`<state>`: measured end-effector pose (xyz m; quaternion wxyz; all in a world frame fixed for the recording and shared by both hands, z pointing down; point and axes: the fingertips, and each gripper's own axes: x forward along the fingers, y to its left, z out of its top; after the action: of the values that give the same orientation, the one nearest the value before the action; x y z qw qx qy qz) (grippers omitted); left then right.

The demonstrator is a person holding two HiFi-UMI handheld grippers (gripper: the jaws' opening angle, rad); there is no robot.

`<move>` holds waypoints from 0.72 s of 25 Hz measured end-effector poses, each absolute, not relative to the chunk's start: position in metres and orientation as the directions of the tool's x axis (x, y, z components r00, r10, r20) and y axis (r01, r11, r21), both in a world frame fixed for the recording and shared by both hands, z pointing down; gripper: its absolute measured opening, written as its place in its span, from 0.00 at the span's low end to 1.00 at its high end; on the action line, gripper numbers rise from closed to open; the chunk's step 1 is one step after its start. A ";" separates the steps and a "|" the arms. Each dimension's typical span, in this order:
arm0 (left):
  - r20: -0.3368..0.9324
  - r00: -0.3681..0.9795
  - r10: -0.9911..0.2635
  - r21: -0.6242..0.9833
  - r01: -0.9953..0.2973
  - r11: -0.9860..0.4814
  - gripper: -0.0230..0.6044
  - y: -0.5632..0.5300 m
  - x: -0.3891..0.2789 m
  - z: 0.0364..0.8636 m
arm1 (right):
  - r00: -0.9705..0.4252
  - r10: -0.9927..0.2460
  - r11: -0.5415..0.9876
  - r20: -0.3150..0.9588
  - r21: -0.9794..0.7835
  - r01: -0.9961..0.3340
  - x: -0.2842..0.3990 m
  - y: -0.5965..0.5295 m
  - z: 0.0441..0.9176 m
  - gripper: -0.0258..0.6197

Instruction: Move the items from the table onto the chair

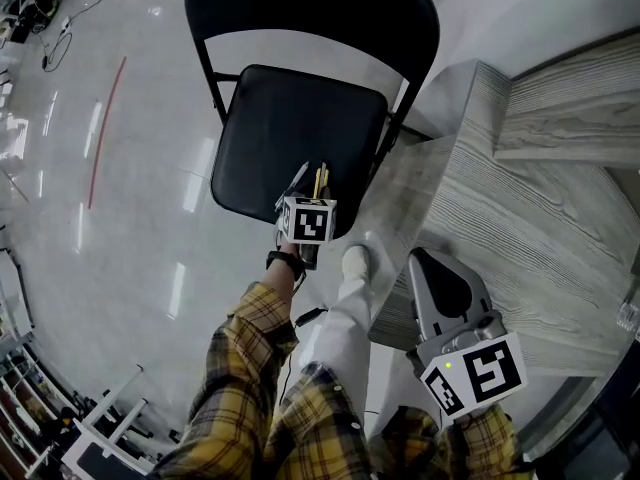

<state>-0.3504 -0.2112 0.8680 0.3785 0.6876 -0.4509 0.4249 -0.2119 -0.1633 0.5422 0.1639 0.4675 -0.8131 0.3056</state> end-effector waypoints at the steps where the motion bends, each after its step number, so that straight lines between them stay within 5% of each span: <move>1: 0.922 0.240 -0.303 0.143 -0.940 -0.309 0.22 -0.212 -0.350 0.860 | -0.508 -0.664 0.372 0.549 -0.347 -0.861 -0.212 -0.163 0.539 0.07; 5: 0.897 0.278 -0.343 0.170 -0.935 -0.312 0.21 -0.214 -0.346 0.820 | -0.504 -0.680 0.363 0.533 -0.353 -0.862 -0.212 -0.157 0.520 0.07; 11: 0.829 0.333 -0.448 0.210 -0.930 -0.303 0.05 -0.215 -0.328 0.719 | -0.478 -0.726 0.336 0.495 -0.351 -0.874 -0.186 -0.138 0.474 0.07; 18: 0.715 0.462 -0.524 0.259 -0.872 -0.415 0.04 -0.190 -0.260 0.564 | -0.413 -0.801 0.300 0.434 -0.306 -0.903 -0.110 -0.104 0.410 0.07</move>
<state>-0.2604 -0.1900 0.5639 0.3154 0.7946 -0.4395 0.2757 -0.1104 -0.1037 0.4104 0.0996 0.5324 -0.8002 0.2575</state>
